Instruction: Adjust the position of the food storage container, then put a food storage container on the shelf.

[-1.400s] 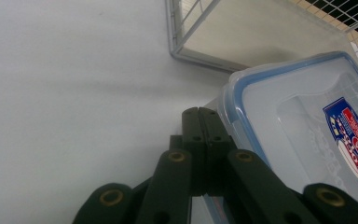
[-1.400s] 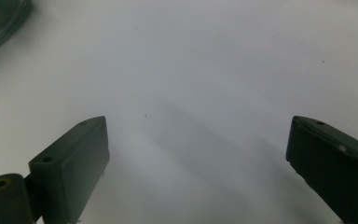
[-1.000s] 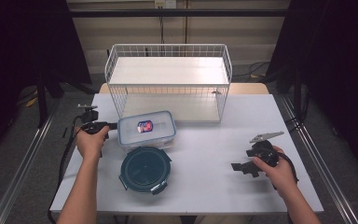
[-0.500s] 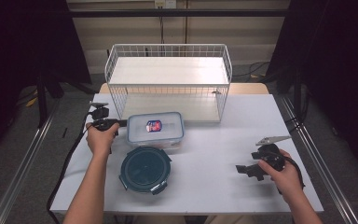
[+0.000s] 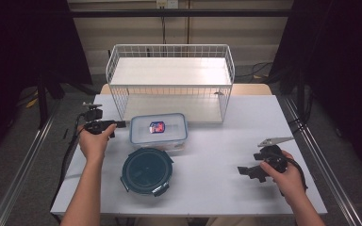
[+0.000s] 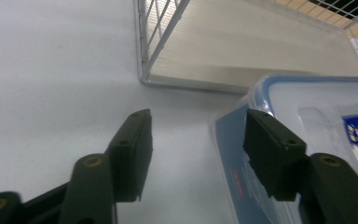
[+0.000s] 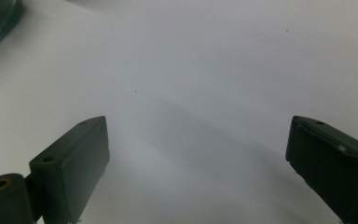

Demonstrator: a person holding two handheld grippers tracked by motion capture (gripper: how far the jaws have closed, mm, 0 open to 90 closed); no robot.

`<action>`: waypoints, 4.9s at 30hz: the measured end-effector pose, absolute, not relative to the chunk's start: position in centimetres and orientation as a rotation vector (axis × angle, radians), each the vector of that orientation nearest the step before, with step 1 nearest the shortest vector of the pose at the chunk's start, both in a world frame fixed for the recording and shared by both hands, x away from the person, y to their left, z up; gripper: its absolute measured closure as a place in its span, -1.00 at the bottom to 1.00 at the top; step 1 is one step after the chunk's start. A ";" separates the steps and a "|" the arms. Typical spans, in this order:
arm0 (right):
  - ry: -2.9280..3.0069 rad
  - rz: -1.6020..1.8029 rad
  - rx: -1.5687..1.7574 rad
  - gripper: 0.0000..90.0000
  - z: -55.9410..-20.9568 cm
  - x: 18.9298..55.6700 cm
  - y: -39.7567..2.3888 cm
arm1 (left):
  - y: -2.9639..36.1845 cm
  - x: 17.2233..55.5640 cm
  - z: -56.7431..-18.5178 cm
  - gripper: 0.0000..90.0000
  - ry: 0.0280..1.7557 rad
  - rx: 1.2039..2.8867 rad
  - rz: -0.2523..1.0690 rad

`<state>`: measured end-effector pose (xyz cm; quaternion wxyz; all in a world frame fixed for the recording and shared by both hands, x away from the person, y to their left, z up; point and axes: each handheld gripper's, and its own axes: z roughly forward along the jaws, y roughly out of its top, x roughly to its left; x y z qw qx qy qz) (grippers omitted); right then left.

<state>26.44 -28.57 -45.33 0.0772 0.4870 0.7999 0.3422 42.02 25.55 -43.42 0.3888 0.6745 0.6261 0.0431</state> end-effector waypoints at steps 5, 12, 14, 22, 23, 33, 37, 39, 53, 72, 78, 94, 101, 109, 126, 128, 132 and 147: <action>2.369 1.065 1.476 -0.91 -45.0 27.1 -27.4 | 25.9 41.3 -42.7 -0.40 1.561 1.698 0.042; 2.283 1.203 1.579 -0.91 -44.6 28.8 -26.0 | 25.6 41.2 -42.8 -0.61 1.494 1.740 -0.102; 2.268 1.247 1.617 -0.90 -44.7 29.5 -25.4 | 25.7 41.2 -42.8 -0.59 1.471 1.741 -0.134; 2.265 1.387 1.692 -0.87 -45.1 31.8 -22.0 | 26.0 41.2 -43.2 -0.81 1.479 1.678 -0.169; 2.259 1.409 1.703 -0.87 -45.1 32.2 -21.6 | 26.0 41.2 -43.3 -0.81 1.470 1.676 -0.180; 2.102 1.622 1.844 -0.83 -44.8 34.6 -19.8 | 25.7 40.3 -43.5 -0.87 1.427 1.651 -0.198; 2.095 1.650 1.847 -0.83 -44.7 35.2 -18.6 | 25.7 40.2 -43.5 -0.88 1.425 1.665 -0.181; 2.087 1.660 1.855 -0.83 -44.7 35.4 -18.1 | 25.5 40.2 -43.7 -0.88 1.430 1.671 -0.183; 2.039 1.707 1.899 -0.77 -45.5 36.8 -16.2 | 25.0 40.4 -44.1 -0.81 1.369 1.632 -0.192; 2.027 1.759 1.932 -0.34 -46.8 38.1 -14.1 | 24.4 39.6 -44.8 -0.51 1.395 1.693 -0.135; 1.994 1.741 1.929 -0.19 -47.8 38.5 -13.6 | 24.0 40.0 -45.5 -0.43 1.406 1.707 -0.189; 1.775 1.904 2.133 -0.04 -49.2 38.3 -13.5 | 24.6 40.4 -47.4 -0.34 1.401 1.520 -0.292; 1.711 1.924 2.163 0.10 -49.2 38.2 -13.5 | 24.2 40.4 -47.8 -0.24 1.390 1.484 -0.362; 1.636 1.967 2.222 0.18 -49.6 38.0 -13.8 | 23.8 40.0 -47.8 -0.25 1.410 1.442 -0.317; 1.437 2.050 2.355 0.29 -50.3 37.4 -13.9 | 24.1 39.4 -47.8 0.03 1.492 1.321 -0.319; 1.412 2.073 2.348 0.29 -50.6 37.4 -13.9 | 24.1 39.4 -47.8 0.03 1.492 1.319 -0.316; 1.385 2.089 2.380 0.22 -50.9 37.5 -13.9 | 24.2 39.5 -47.8 0.03 1.489 1.324 -0.326; 1.253 2.129 2.473 0.35 -50.7 37.1 -13.9 | 24.6 39.3 -48.2 0.19 1.551 1.197 -0.391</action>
